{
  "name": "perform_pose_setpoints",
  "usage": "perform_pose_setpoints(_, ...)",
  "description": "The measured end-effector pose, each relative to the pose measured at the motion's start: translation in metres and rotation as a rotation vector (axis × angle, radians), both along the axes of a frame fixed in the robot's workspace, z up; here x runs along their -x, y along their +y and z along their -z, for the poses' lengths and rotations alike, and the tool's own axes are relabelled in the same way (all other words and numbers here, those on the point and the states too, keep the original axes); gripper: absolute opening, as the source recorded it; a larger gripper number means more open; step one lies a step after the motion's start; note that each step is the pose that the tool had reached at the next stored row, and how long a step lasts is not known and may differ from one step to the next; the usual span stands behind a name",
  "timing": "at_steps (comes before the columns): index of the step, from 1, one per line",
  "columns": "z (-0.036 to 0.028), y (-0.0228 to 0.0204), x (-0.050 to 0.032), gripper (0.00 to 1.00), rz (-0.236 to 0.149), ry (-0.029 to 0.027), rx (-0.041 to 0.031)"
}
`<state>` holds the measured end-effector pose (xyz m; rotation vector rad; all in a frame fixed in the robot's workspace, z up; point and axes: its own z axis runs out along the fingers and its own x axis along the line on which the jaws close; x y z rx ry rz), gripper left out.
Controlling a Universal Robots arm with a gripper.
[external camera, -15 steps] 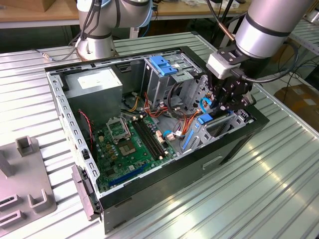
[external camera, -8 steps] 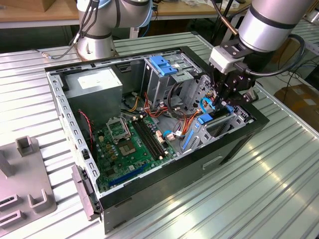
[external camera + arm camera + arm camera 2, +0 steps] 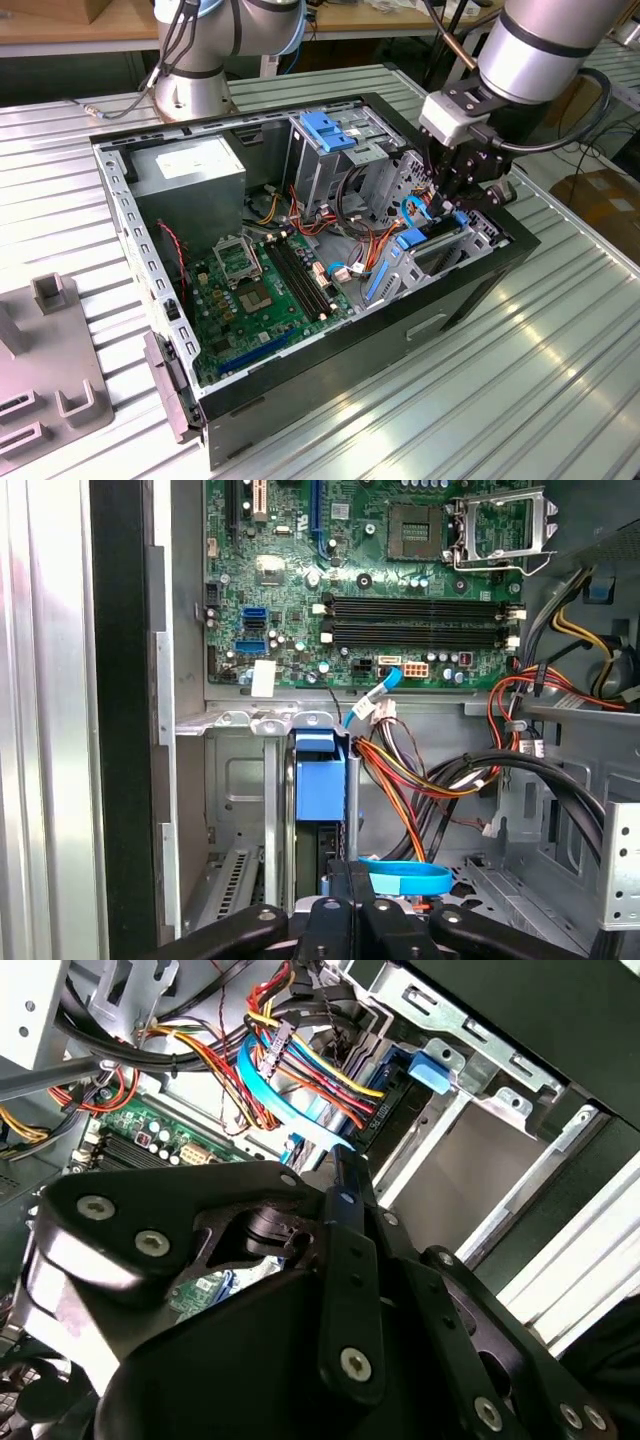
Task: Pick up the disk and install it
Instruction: 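Insert the second disk wire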
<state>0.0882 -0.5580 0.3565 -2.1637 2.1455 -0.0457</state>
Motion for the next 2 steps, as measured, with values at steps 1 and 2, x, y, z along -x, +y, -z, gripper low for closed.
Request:
perform_pose_setpoints(1,0.0000,0.0001,0.0000,0.10,0.000,0.0000,0.0001)
perform_pose_setpoints(2,0.0000,0.0001,0.0000,0.10,0.000,0.0000,0.0001)
